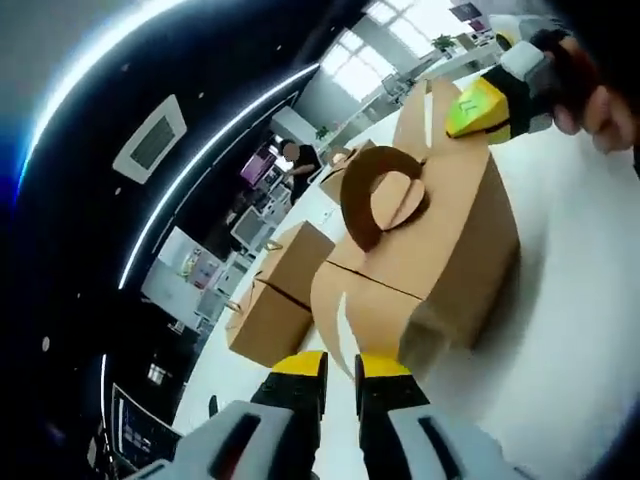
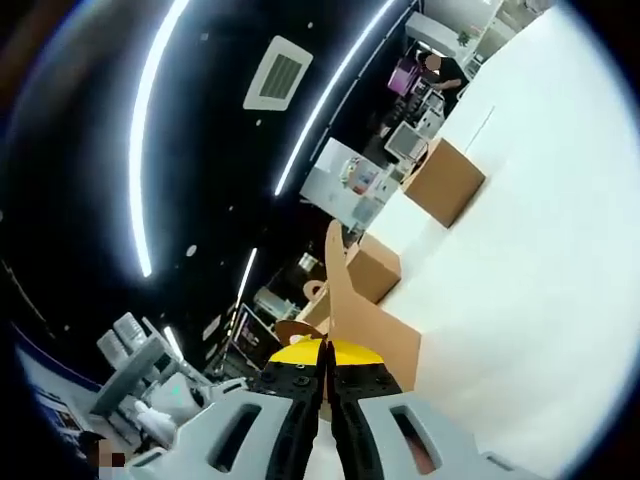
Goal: Pick up one paper box from the group, open the paper box, and remove the item inside
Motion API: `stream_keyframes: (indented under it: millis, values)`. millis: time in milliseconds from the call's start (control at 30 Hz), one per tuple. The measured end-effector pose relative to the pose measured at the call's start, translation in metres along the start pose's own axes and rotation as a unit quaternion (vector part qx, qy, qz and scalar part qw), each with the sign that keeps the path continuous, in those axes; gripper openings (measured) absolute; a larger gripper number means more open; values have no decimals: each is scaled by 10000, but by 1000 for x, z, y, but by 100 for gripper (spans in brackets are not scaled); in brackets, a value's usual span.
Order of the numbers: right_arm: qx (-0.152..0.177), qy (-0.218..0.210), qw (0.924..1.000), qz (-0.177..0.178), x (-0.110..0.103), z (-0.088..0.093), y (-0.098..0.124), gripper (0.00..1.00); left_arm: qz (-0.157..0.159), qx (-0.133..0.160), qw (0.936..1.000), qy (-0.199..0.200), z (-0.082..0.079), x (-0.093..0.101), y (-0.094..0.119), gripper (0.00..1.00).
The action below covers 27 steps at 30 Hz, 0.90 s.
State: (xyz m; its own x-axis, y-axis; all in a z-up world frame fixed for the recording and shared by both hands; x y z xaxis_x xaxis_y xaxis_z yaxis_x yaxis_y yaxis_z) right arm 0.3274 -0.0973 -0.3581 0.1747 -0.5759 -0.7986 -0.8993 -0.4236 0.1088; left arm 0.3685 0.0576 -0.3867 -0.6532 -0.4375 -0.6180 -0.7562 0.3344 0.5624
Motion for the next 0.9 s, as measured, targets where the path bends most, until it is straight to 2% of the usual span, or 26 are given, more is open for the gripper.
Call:
stream_keyframes:
  millis: [267, 400, 567, 733, 900]
  values:
    - [-23, -147, 9999, -54, 2, 1, -1, 3, 243, 35, 9996, -99, -5, 12, -9, 12]
    - [-57, -474, 9987, -152, 4, 1, -1, 3, 318, 41, 9994, -106, -5, 16, -12, 13]
    - [43, -609, 9980, -145, 6, -6, 1, 4, 307, 13, 9995, -54, 0, 10, -7, 13]
    - [210, -344, 9991, -110, 5, -16, 2, 9, 320, 110, 9994, 89, -1, 2, 5, 13]
    - [304, -11, 9994, -140, -5, -22, 1, 21, 334, 347, 9985, 240, -11, -7, 21, 13]
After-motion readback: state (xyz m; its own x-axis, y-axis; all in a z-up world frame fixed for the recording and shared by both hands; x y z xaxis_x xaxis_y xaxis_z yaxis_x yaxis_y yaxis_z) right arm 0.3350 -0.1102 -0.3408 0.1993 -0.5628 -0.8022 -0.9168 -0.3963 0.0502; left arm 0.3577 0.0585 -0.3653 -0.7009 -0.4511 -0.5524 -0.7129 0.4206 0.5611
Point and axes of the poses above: the point that each gripper's makers call its tool centre point, and the gripper's own axes: y roughly backward along the fingers, x roughly to its right, z roughly out of its underside, the point moved 1 cm from there along y, roughly backward along the fingers, and after that the axes turned 9 degrees about z, right-handed, at the moved point
